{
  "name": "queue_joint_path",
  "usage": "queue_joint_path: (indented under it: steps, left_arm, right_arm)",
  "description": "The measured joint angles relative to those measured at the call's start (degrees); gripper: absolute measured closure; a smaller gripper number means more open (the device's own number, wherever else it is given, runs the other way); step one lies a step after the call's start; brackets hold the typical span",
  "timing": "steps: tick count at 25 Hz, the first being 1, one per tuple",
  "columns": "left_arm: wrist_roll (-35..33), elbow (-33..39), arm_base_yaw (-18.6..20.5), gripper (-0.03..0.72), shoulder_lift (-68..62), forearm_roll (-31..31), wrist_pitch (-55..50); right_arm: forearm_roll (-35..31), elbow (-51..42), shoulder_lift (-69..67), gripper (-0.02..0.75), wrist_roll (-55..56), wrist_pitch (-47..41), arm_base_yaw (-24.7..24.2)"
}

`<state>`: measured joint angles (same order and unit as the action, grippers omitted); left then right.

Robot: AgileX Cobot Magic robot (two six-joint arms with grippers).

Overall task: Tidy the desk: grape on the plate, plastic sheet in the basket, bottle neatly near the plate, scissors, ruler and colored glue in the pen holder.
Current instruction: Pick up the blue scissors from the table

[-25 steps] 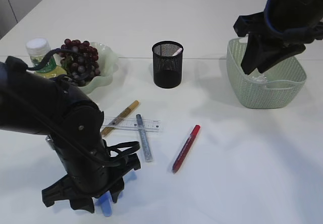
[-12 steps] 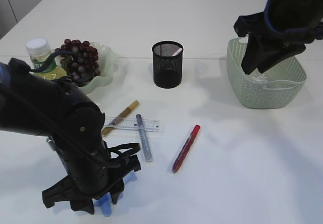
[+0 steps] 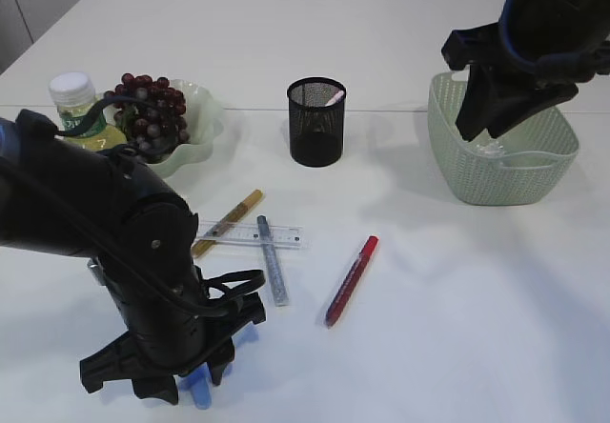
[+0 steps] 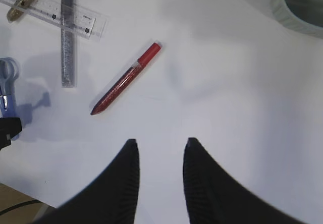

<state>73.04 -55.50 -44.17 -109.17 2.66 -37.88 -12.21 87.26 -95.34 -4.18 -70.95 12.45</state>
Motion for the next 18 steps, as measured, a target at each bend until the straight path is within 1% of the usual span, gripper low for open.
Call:
queue_joint_path:
  steps: [18]
  left_arm:
    - [-0.08,0.00,0.00,0.372,-0.99,0.53,-0.73]
  right_arm:
    - [0.00,0.00,0.00,0.481,0.00,0.00,0.00]
